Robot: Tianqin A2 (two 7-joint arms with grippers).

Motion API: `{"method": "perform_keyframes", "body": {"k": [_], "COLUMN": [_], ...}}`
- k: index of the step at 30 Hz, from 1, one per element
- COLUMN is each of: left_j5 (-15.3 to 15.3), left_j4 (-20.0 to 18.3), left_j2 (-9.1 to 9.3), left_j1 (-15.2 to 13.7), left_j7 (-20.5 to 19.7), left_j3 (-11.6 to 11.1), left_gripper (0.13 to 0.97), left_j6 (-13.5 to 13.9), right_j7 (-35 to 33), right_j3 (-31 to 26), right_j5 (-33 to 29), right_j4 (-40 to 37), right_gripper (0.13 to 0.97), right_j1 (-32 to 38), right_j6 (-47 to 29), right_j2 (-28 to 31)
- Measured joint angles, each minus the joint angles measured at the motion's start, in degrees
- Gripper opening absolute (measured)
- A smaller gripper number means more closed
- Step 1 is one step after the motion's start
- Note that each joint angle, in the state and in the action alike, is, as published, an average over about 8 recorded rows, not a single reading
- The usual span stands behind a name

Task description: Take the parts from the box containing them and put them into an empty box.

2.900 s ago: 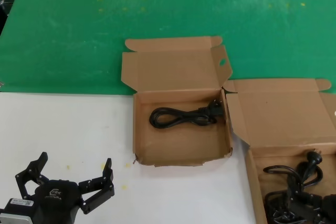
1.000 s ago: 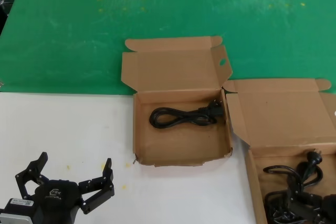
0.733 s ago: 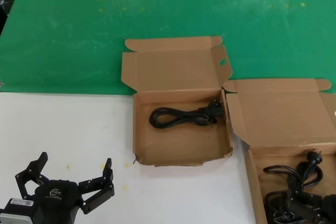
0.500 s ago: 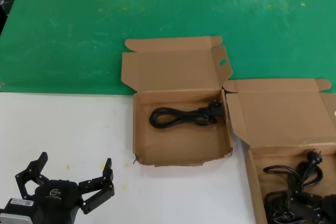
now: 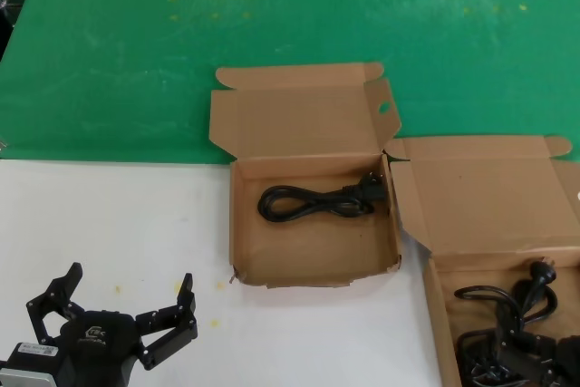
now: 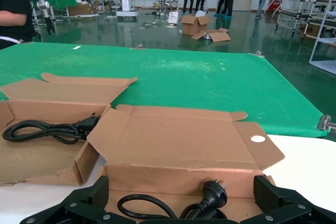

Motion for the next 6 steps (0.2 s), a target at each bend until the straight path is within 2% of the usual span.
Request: {"method": "perform_keyframes", "body": {"k": [6], "left_j5": [0.0], "left_j4": [0.0], "left_j2": [0.00], "left_j1": [0.0], "left_j7": [0.0], "left_j3": [0.0], "left_gripper": [0.966], "left_j6": [0.0], "right_j7": [0.0], "right_j3": [0.0], "right_j5": [0.0], "right_j4": [0.0], "right_gripper": [0.966], "right_j1": [0.0], "right_j6": [0.0], "right_j2": [0.0]}}
